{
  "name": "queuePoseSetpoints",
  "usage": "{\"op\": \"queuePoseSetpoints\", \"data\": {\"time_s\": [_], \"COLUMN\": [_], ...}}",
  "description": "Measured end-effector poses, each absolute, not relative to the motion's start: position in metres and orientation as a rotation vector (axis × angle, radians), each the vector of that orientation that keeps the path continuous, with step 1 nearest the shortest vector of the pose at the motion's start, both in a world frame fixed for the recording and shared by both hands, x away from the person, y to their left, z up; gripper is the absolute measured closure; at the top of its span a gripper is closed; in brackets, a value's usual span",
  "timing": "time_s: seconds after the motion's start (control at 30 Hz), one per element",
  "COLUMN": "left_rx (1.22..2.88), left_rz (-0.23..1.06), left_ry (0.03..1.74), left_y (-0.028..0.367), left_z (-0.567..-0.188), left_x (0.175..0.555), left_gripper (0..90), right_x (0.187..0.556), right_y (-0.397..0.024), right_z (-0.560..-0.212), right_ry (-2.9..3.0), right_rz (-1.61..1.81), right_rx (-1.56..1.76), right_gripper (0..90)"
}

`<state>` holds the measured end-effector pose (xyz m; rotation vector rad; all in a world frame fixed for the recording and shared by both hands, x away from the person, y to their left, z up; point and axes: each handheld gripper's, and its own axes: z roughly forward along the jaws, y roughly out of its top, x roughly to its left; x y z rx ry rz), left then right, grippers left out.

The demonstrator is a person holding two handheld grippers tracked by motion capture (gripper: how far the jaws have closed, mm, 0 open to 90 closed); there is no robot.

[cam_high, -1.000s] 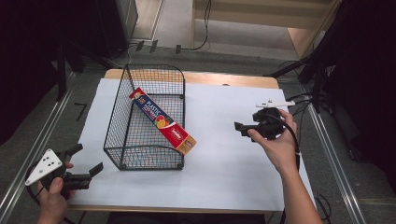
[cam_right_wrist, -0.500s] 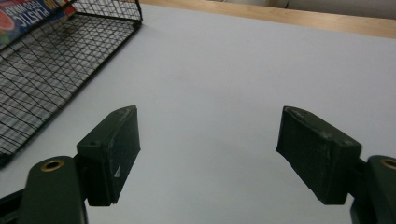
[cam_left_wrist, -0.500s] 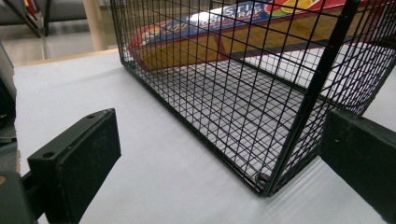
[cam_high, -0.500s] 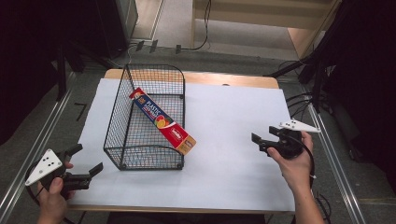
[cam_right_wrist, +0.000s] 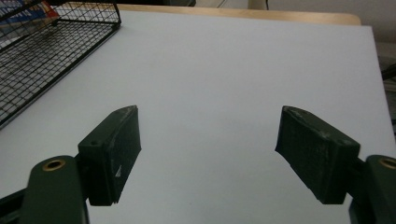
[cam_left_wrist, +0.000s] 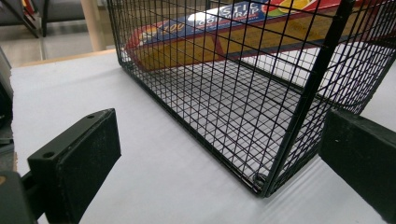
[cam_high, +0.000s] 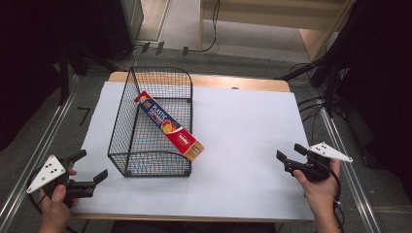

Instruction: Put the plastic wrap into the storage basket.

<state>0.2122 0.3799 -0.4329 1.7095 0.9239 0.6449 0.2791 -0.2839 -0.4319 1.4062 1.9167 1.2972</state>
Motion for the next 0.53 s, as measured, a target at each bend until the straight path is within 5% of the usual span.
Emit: {"op": "queuePoseSetpoints", "data": {"time_s": [0.53], "left_rx": [1.707], "left_rz": [0.643], "left_ry": [0.914], "left_y": [0.379], "left_z": [-0.432], "left_x": [0.214], "left_gripper": [0.0], "right_x": [0.262], "right_y": [-0.305], "right_z": [-0.459], "right_ry": [1.883], "right_rz": [1.290], "right_rx": [1.437], "right_gripper": [24.4]}}
